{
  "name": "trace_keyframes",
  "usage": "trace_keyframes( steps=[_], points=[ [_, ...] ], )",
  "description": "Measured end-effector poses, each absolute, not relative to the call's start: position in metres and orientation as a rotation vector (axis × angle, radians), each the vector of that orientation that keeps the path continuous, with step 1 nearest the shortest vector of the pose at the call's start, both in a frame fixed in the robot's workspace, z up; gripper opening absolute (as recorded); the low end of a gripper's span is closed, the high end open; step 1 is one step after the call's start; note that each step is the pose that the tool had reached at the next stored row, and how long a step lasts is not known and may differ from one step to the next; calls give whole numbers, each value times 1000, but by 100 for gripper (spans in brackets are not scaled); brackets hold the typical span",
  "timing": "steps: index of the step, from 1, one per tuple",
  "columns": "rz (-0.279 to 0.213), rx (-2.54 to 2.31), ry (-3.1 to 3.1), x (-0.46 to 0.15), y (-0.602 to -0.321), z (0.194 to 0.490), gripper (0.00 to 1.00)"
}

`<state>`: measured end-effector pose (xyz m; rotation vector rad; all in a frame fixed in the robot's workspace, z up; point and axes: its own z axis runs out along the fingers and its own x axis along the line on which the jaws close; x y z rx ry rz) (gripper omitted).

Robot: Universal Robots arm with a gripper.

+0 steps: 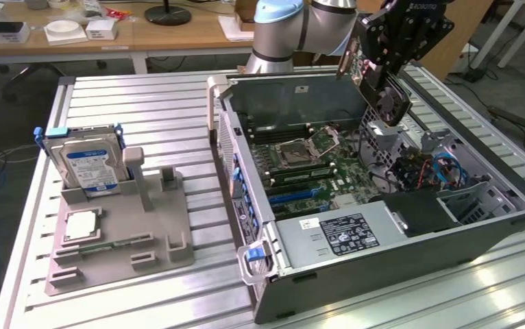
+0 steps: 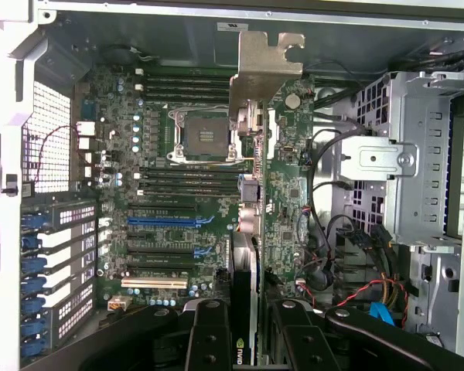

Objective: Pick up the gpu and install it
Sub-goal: 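Insert the gpu into the slot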

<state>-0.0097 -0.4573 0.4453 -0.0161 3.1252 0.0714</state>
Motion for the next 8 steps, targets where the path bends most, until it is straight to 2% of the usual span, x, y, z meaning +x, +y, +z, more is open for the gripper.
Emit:
trace_keyframes(
  steps=[8],
  points=[
    [73, -74, 3125, -10, -457, 445, 26]
  ],
)
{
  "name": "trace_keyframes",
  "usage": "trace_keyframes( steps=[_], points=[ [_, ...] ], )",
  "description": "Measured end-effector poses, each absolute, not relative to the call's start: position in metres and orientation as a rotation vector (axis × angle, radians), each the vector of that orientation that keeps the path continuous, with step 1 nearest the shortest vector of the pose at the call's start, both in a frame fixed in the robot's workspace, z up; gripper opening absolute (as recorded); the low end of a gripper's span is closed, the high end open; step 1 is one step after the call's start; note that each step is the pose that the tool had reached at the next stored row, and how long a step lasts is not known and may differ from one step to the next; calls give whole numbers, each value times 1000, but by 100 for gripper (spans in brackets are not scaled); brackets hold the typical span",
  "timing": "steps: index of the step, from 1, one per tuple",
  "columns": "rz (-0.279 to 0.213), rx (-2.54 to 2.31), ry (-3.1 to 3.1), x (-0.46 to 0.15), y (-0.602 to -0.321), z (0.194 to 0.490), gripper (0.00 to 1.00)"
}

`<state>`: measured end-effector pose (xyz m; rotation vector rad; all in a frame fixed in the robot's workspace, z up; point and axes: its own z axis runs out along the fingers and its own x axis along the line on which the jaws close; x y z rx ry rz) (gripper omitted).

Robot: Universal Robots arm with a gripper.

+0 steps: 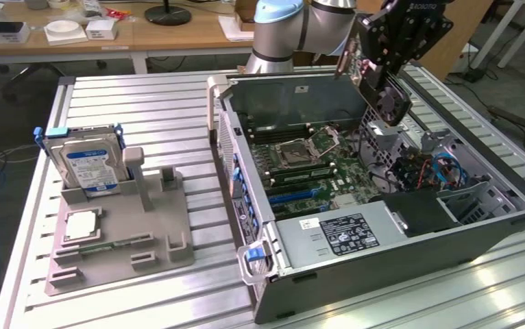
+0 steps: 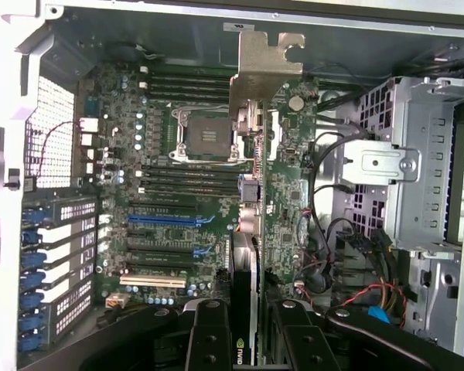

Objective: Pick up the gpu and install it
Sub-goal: 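Insert the gpu into the slot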

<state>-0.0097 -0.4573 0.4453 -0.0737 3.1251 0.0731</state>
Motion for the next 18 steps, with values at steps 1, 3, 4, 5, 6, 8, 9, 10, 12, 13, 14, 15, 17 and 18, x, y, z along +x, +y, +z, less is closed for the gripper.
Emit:
trace_keyframes(
  steps=[1, 3, 4, 5, 6, 8, 9, 10, 12, 13, 14, 15, 17, 18],
  points=[
    [73, -84, 3125, -10, -457, 445, 26],
    [73, -108, 3125, -10, -457, 445, 26],
    [74, -120, 3124, -10, -457, 445, 26],
    [74, -133, 3124, -10, -457, 445, 26],
    [74, -145, 3124, -10, -457, 445, 26],
    [74, -167, 3123, -10, -457, 445, 26],
    [74, -178, 3122, -10, -457, 445, 26],
    [74, -188, 3122, -10, -457, 445, 26],
    [74, -207, 3121, -10, -457, 445, 26],
    [74, -215, 3121, -10, -457, 445, 26],
    [74, -225, 3120, -10, -457, 445, 26],
    [74, -235, 3120, -10, -457, 445, 26],
    [74, -256, 3118, -10, -457, 445, 26],
    [74, -267, 3117, -10, -457, 445, 26]
  ],
)
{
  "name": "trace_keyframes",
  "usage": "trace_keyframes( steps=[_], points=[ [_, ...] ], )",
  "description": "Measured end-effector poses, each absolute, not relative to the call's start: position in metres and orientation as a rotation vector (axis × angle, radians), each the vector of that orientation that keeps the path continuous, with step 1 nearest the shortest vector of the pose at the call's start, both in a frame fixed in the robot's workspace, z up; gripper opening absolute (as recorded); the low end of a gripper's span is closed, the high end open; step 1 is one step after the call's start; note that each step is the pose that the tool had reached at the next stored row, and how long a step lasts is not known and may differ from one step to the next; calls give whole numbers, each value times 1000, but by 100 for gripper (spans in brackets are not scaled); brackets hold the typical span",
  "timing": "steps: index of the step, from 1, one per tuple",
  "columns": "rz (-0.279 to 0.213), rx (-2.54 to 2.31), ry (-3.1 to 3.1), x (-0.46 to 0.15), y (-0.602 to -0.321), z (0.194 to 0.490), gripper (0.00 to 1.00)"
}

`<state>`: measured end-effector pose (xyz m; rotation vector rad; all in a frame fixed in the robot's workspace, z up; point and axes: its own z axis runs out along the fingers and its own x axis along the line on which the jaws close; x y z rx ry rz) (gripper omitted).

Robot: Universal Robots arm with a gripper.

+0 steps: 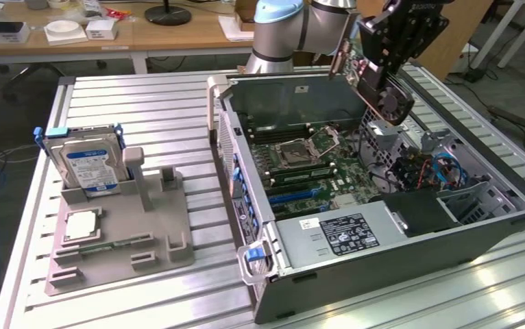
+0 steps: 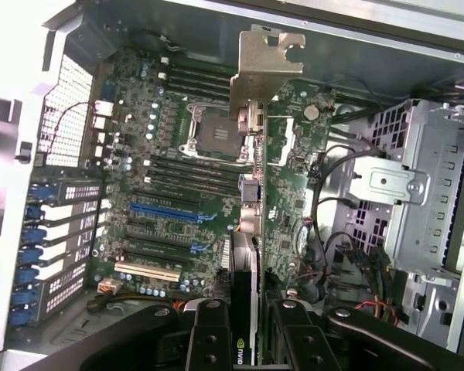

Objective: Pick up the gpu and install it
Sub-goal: 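Insert the gpu into the slot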

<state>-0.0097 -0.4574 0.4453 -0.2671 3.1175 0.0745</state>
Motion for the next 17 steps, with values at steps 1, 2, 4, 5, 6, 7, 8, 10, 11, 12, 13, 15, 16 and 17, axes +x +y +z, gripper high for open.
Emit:
trace_keyframes(
  steps=[1, 2, 4, 5, 6, 7, 8, 10, 11, 12, 13, 15, 16, 17],
  points=[
    [75, -277, 3117, -10, -457, 445, 26],
    [75, -287, 3116, -10, -457, 445, 26],
    [75, -304, 3115, -10, -458, 445, 26],
    [75, -313, 3114, -10, -458, 445, 26],
    [75, -322, 3113, -10, -458, 445, 26],
    [75, -331, 3112, -10, -458, 445, 26],
    [75, -340, 3111, -10, -458, 445, 26],
    [75, -357, 3110, -10, -458, 445, 26],
    [75, -366, 3109, -10, -458, 445, 26],
    [75, -375, 3108, -10, -458, 445, 26],
    [75, -386, 3107, -10, -458, 445, 26],
    [75, -404, 3105, -10, -458, 445, 26],
    [75, -414, 3104, -10, -458, 445, 26],
    [75, -424, 3102, -10, -458, 445, 26]
  ],
)
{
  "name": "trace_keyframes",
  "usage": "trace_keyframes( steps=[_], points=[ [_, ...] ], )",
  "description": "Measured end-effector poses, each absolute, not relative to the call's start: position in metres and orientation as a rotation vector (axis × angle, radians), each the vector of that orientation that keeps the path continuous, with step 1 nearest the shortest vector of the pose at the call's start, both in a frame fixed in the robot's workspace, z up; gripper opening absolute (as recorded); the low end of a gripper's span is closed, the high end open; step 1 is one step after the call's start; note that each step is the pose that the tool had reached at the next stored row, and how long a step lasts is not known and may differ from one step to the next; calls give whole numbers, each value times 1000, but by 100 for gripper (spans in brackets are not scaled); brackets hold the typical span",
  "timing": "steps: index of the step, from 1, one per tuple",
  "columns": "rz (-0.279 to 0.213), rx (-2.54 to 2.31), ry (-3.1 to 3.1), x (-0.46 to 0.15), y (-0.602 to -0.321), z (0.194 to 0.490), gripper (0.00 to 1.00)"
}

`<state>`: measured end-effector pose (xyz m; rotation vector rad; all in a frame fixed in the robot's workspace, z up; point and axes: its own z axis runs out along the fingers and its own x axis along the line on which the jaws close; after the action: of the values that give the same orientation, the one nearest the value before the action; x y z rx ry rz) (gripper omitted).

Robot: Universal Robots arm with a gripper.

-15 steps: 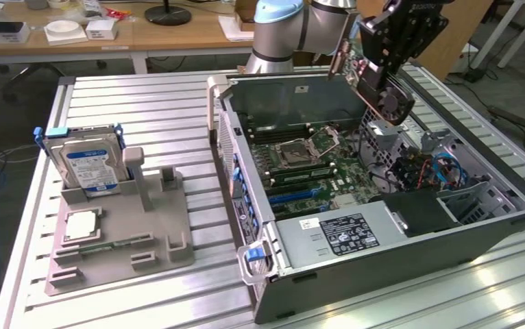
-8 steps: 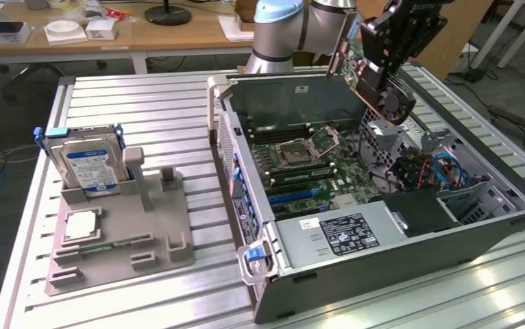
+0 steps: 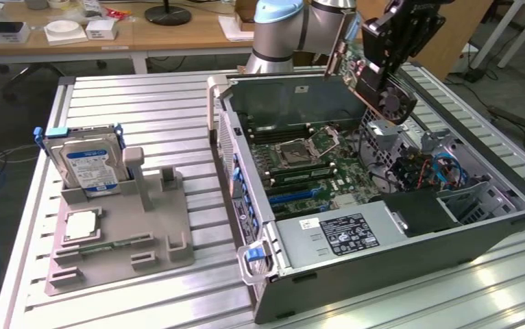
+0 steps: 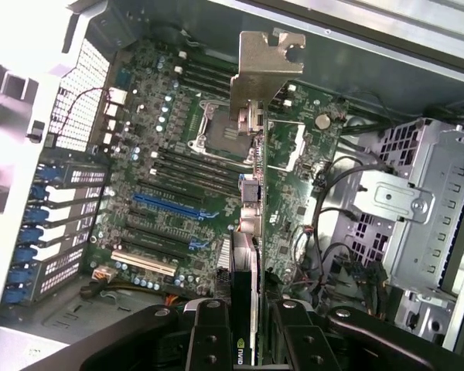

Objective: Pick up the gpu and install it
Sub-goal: 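Insert the gpu into the slot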

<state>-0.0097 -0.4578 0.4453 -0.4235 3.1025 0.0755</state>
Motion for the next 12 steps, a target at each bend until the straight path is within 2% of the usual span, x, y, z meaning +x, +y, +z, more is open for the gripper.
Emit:
trace_keyframes(
  steps=[12],
  points=[
    [76, -533, 3087, -10, -458, 445, 26]
  ],
)
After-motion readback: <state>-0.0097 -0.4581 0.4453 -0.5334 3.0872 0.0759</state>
